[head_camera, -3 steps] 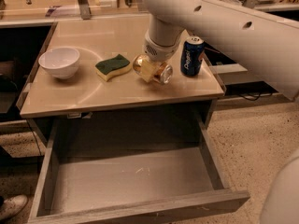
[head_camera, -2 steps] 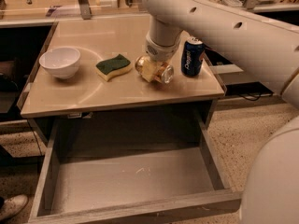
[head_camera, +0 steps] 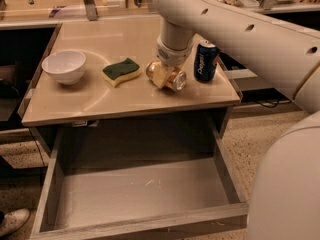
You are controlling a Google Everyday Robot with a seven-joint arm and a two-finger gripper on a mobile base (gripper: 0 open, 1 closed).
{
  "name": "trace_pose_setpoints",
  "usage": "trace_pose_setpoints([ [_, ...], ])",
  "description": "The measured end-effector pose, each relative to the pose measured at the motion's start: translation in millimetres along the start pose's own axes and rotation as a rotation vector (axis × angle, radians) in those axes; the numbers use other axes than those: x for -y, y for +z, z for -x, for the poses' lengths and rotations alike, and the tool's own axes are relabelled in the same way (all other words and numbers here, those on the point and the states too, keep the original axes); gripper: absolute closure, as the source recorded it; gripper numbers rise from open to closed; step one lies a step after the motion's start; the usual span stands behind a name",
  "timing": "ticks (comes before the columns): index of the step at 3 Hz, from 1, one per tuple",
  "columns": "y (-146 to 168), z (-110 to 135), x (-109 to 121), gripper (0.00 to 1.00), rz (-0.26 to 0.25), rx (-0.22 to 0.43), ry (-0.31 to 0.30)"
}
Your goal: Pick orange can from top drawer and place on counter
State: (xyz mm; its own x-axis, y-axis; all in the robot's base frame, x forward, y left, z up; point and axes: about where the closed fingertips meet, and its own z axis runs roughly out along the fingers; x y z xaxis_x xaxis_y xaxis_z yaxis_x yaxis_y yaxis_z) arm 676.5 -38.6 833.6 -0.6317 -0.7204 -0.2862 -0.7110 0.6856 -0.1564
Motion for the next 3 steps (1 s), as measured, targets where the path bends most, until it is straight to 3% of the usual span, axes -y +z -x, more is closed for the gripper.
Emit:
trace_pose_setpoints([
  [3,0.1,0.0,0.0,0.12,0.0,0.0,0.0],
])
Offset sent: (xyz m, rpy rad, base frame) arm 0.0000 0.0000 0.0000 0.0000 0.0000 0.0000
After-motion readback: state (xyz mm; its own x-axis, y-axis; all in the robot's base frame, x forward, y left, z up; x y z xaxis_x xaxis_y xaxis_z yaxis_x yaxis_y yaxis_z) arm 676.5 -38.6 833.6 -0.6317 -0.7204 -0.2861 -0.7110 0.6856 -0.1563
